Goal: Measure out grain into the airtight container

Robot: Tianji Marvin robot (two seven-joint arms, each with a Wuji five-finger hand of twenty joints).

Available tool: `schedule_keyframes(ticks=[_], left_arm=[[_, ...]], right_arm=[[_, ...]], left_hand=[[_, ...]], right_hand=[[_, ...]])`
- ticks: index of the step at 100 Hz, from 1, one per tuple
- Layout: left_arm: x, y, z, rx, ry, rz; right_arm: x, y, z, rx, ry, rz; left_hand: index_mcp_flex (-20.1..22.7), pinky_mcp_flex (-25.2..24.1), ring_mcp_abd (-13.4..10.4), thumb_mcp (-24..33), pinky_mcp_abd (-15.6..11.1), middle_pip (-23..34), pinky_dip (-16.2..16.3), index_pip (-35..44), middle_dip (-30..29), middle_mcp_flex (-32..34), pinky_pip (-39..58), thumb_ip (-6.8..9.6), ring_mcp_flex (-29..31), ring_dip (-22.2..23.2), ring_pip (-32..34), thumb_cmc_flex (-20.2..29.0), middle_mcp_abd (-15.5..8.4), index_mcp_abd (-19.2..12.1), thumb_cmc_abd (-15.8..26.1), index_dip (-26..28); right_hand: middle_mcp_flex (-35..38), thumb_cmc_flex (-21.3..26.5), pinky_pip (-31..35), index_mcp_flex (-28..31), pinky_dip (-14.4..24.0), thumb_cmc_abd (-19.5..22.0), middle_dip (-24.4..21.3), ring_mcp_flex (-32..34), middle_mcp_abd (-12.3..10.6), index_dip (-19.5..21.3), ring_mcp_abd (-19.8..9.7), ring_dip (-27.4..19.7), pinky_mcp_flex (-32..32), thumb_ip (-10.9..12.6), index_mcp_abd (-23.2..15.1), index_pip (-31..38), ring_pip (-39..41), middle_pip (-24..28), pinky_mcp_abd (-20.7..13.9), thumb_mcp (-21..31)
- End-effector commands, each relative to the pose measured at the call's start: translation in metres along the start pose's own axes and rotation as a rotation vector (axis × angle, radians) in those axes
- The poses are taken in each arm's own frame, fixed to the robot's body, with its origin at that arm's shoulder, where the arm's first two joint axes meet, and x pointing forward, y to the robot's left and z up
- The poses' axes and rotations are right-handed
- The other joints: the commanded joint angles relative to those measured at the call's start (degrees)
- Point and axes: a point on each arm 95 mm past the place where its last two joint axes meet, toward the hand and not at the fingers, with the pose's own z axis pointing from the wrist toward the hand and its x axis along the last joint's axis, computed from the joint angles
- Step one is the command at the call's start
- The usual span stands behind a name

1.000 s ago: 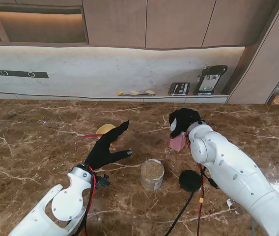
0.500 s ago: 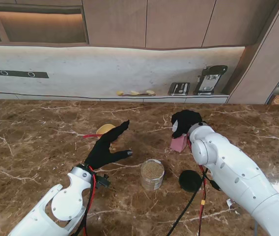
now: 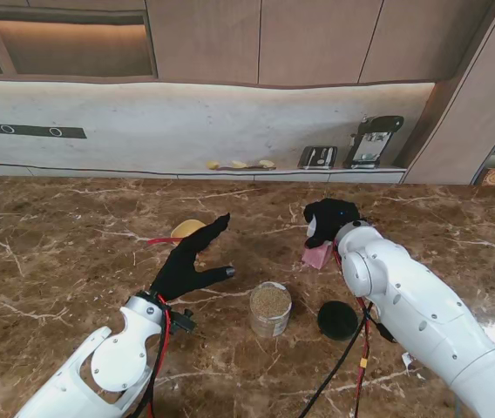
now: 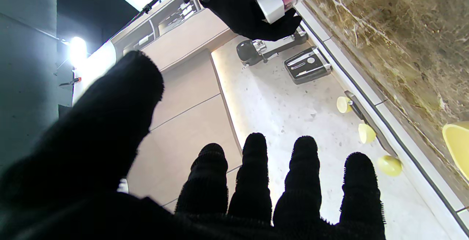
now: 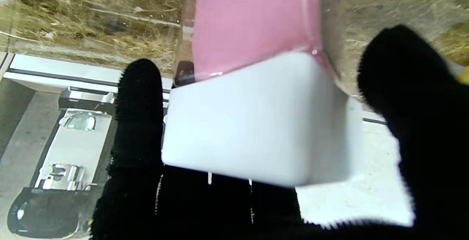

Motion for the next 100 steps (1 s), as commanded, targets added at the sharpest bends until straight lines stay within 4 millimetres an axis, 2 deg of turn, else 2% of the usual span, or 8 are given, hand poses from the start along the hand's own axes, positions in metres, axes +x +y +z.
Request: schedule_keyframes(ticks=[1,27,41,43,52,60,77,100], left_arm=[[-0.002,0.004,-0.003,-0.006,-0.007,-0.005],[-0.002,0.004,-0.003,-0.013,-0.004,-0.006],[-0.003,0.003,-0.002,-0.03,0.013,-0.015],[-0.003,0.003,-0.002,-0.032,0.015,-0.016],[-0.004,0.001,-0.003,-0.051,0.023,-0.006],[-0.005,0.0,-0.005,-0.075,0.03,0.017],[-0.006,-0.003,-0.011,-0.139,0.03,0.068],[-0.01,-0.002,-0.022,-0.222,0.006,0.118]], right_arm=[[-0.001,-0.004,-0.002,0.027,-0.001,0.0],[-0.003,0.007,-0.008,-0.01,0.015,-0.035],[-0.004,0.025,-0.016,-0.075,0.032,-0.055],[-0.005,0.029,-0.017,-0.086,0.037,-0.062],[-0.006,0.043,-0.026,-0.13,0.046,-0.095],[-0.004,0.054,-0.036,-0.167,0.05,-0.092],[0.004,0.071,-0.067,-0.211,0.077,-0.082],[0.019,0.074,-0.119,-0.222,0.14,-0.065]], left_hand=[[-0.8,-0.2,-2.4,-1.1,-1.3,-0.4,1.0,45.5,-0.5,1.0,-1.5,1.69,0.2,0.0,-0.4,-1.6,-2.7,-1.3,1.3,-0.8],[-1.1,-0.2,-2.4,-2.6,-2.0,-0.6,0.9,45.1,-0.5,0.7,-1.8,1.38,0.1,-0.1,-0.4,-2.5,-2.5,-1.0,0.9,-0.9],[-1.4,2.2,-3.6,-4.0,-11.5,-0.1,-2.3,44.2,-0.5,0.3,-2.6,1.41,0.3,-0.5,-0.6,-2.5,-1.3,1.6,0.4,-1.5],[-1.4,2.0,-3.8,-4.1,-12.3,0.2,-5.9,44.1,-1.0,0.3,-0.9,1.4,0.3,-1.1,-0.5,-2.5,-1.3,1.9,0.3,-2.2],[-2.0,2.8,-4.9,-4.2,-15.6,0.3,-10.8,42.1,-1.8,0.2,0.4,1.29,0.8,-2.9,-1.4,-2.7,-1.2,4.4,-0.2,-3.8],[-2.8,2.9,-5.6,-4.3,-18.3,0.2,-17.0,38.9,-3.5,-0.6,5.7,1.16,1.1,-5.4,-1.8,-2.9,-1.0,5.6,-0.6,-5.9],[-5.6,2.7,-6.7,-4.5,-21.5,-0.4,-18.3,35.6,-5.0,-2.8,8.0,1.07,0.2,-6.7,-2.1,-3.1,0.4,7.1,-1.2,-7.6],[-11.8,3.8,-6.0,-3.5,-21.3,-0.3,-18.7,35.0,-6.7,-7.1,9.5,0.99,0.3,-7.5,-1.0,-2.5,2.1,10.1,-2.5,-7.5]], right_hand=[[-2.8,-3.2,-1.6,-3.2,-0.9,1.2,-1.6,-2.7,-0.6,-1.5,0.7,-1.8,-2.4,1.5,1.6,-2.5,-2.1,-1.6,1.5,0.7],[-9.6,-7.2,-7.8,-9.1,-1.7,6.5,-5.6,-10.8,0.8,-5.3,2.5,-6.5,-13.3,1.7,4.2,-9.2,-8.2,-6.9,3.4,-2.9],[-12.6,-7.1,-11.6,-12.1,-1.7,9.3,-7.3,-15.2,1.2,-6.2,2.8,-9.0,-19.8,2.2,4.9,-11.2,-10.5,-8.7,3.2,-4.9],[-13.2,-6.8,-12.9,-12.7,-1.7,10.2,-7.8,-16.4,1.3,-6.4,2.9,-9.7,-21.2,2.5,5.1,-11.7,-11.3,-9.1,3.0,-5.9],[-14.9,-6.3,-15.5,-13.7,-1.7,11.8,-8.5,-20.1,1.6,-6.6,3.2,-11.0,-25.4,3.1,5.6,-12.5,-12.8,-9.7,3.1,-7.6],[-15.3,-5.0,-16.2,-13.8,-1.3,12.4,-8.8,-21.1,1.8,-6.4,3.0,-11.4,-25.8,3.5,5.8,-12.7,-12.7,-9.9,1.9,-8.9],[-14.8,-3.2,-15.5,-13.2,-0.5,10.3,-8.5,-19.9,2.1,-5.2,2.4,-11.1,-23.3,4.1,6.5,-11.9,-11.5,-9.7,-0.2,-7.6],[-12.3,-0.4,-11.1,-11.7,0.3,4.5,-2.6,-13.8,2.6,1.0,1.2,-6.1,-16.1,3.4,7.7,-8.2,-6.0,-5.4,-2.0,-1.9]])
